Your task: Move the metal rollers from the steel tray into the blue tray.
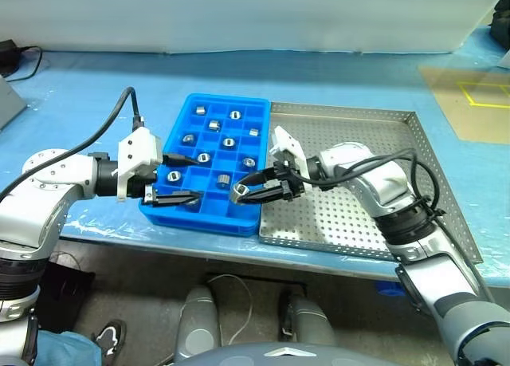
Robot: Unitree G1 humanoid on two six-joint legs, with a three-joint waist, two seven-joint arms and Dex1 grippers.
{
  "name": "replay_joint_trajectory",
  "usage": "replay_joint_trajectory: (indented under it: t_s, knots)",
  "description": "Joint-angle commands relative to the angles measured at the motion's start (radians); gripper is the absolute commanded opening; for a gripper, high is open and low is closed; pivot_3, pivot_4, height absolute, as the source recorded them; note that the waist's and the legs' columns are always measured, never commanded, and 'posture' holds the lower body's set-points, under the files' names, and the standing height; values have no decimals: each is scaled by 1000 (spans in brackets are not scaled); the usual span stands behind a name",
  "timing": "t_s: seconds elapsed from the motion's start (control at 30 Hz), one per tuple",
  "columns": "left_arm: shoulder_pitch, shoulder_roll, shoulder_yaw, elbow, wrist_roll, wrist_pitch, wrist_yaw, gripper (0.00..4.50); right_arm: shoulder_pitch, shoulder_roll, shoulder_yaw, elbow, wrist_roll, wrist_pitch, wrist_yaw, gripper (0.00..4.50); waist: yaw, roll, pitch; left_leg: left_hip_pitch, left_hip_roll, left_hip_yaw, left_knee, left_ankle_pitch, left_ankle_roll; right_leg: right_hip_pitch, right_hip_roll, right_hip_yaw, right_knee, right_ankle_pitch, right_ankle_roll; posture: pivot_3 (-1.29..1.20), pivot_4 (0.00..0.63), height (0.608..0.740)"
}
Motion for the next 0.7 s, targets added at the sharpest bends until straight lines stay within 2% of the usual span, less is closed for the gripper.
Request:
replay_joint_trajectory:
  t_s: [0.03, 0.2, 0.5, 0.7]
  knots:
    - [4, 5, 24, -43, -22, 5, 25, 3482, -18, 6, 22, 80, -92, -100, -35, 1618, 2, 0, 0, 0, 0, 0, 0, 1, -2, 0, 0, 0, 0, 0, 0, 131, 150, 740]
    - [8, -1, 5, -50, -28, 2, 40, 3482, 4, 36, 12, 115, -112, -81, -68, 1618, -1, 0, 0, -1, 0, 0, -1, 3, -5, -2, 0, 0, 1, 0, 0, 115, 150, 740]
    - [-47, -20, -40, 3, -20, -16, 23, 3482, 27, 21, -18, 55, -70, -15, -30, 4458, -2, 0, 0, 0, 0, 0, -2, 3, -6, -1, 1, 0, 1, 0, 0, 70, 150, 740]
    - [-79, -31, -59, 40, -16, -31, 14, 3482, 28, 13, -31, 47, -73, -4, -46, 4458, -5, 0, 0, 0, 0, 0, -2, 4, -7, -1, 1, 0, 2, 0, 0, 48, 150, 740]
